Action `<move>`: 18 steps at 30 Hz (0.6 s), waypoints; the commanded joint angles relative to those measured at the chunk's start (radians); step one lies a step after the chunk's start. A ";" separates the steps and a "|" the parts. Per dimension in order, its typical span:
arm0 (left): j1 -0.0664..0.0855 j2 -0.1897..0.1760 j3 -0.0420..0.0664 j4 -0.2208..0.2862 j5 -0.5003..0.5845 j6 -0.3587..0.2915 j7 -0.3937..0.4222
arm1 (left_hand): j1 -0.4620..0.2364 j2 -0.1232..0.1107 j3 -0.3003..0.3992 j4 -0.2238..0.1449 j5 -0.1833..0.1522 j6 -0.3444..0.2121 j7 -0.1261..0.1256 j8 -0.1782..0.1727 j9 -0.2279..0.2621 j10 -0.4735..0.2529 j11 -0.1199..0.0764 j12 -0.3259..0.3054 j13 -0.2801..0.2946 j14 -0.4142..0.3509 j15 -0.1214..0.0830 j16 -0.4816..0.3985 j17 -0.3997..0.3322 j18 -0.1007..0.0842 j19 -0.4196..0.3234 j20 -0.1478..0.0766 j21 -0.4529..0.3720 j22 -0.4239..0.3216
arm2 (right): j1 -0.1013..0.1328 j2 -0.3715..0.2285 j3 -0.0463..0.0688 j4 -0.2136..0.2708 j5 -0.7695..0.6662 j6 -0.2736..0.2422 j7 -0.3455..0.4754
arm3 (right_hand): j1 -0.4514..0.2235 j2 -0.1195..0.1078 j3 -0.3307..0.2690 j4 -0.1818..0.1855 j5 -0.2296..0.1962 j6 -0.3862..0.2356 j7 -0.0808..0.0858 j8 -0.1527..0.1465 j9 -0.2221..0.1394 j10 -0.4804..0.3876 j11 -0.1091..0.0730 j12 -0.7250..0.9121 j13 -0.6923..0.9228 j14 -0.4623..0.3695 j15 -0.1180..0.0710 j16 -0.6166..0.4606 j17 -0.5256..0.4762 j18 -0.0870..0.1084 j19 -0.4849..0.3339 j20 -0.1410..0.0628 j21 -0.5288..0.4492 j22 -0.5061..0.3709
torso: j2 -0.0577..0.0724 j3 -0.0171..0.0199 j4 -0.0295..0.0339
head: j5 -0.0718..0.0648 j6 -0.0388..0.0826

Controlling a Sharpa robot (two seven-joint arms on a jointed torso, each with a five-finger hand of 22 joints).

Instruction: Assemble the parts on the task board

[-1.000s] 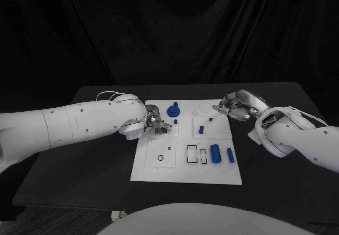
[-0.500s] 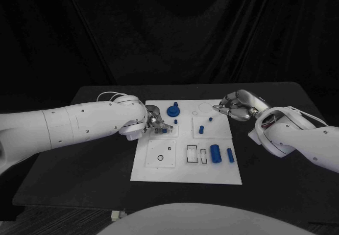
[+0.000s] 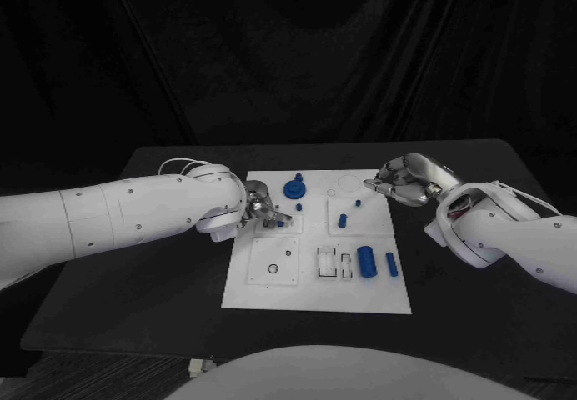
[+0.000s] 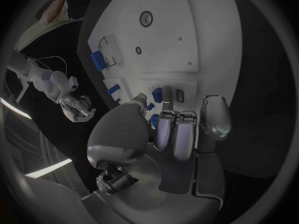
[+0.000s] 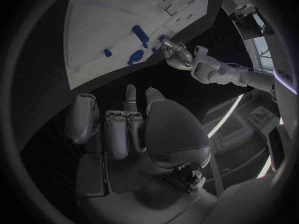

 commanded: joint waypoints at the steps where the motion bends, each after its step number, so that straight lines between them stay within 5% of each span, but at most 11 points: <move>1: 0.025 -0.025 0.001 0.037 -0.011 -0.044 -0.009 | 0.001 0.009 -0.051 0.003 -0.006 -0.013 -0.001 0.023 0.026 0.010 -0.012 -0.001 0.121 0.076 -0.015 -0.009 0.213 -0.040 0.027 -0.005 0.004 0.113 | -0.002 -0.008 0.001 0.005 -0.006 -0.007 -0.014 | 0.014 0.008 -0.011 -0.003 0.012 -0.011 -0.002 0.001 0.005 0.104 0.002 0.017 0.271 0.108 0.004 0.025 0.268 0.004 -0.002 0.006 -0.019 0.168 | 0.001 -0.0002 0.0007 | 0.001 0.000; 4: 0.056 -0.050 0.001 0.068 -0.031 -0.054 -0.023 | 0.001 0.005 -0.065 0.003 0.009 -0.019 -0.003 0.033 0.035 0.020 -0.014 0.005 0.132 0.082 -0.018 -0.006 0.222 -0.042 0.036 -0.007 0.011 0.118 | -0.002 -0.012 0.001 0.006 -0.006 -0.010 -0.012 | 0.014 0.008 -0.011 -0.003 0.012 -0.011 -0.002 0.001 0.005 0.104 0.002 0.017 0.271 0.108 0.004 0.025 0.268 0.004 -0.002 0.006 -0.019 0.168 | 0.001 -0.0004 0.0006 | -0.001 0.000; 7: 0.094 -0.072 0.002 0.095 -0.043 -0.034 -0.042 | -0.006 -0.010 -0.095 0.004 0.072 -0.031 -0.004 0.038 0.041 0.036 -0.017 0.015 0.149 0.090 -0.021 -0.002 0.238 -0.044 0.046 -0.011 0.018 0.124 | -0.002 -0.012 0.001 0.006 -0.006 -0.014 -0.006 | 0.013 0.008 -0.012 -0.002 0.012 -0.011 -0.002 0.001 0.005 0.104 0.003 0.017 0.271 0.108 0.004 0.025 0.268 0.004 -0.002 0.006 -0.019 0.168 | 0.001 -0.0003 0.0006 | -0.004 0.000; 12: 0.153 -0.092 0.002 0.109 -0.051 -0.005 -0.059 | -0.003 -0.003 -0.106 0.003 0.078 -0.035 -0.005 0.043 0.046 0.061 -0.018 0.034 0.182 0.109 -0.024 0.008 0.276 -0.047 0.059 -0.013 0.032 0.132 | -0.002 -0.014 0.001 0.010 -0.006 -0.027 0.013 | 0.013 0.008 -0.012 -0.002 0.012 -0.011 -0.002 0.001 0.005 0.104 0.003 0.017 0.271 0.108 0.004 0.025 0.268 0.003 -0.002 0.006 -0.018 0.168 | -0.002 0.0002 0.0003 | -0.002 0.000; 18: 0.185 -0.080 0.002 0.061 -0.053 0.020 -0.049 | 0.038 0.022 -0.117 0.000 0.123 -0.032 -0.016 0.066 0.061 0.109 -0.028 0.074 0.252 0.109 -0.033 0.008 0.276 -0.053 0.082 -0.022 0.054 0.146 | -0.002 -0.019 0.001 0.019 -0.006 -0.038 0.027 | 0.015 0.009 -0.010 -0.003 0.014 -0.006 -0.004 0.004 0.006 0.104 0.002 0.017 0.271 0.108 0.004 0.025 0.268 0.002 0.002 0.006 -0.009 0.171 | 0.001 0.0001 -0.0011 | -0.004 0.000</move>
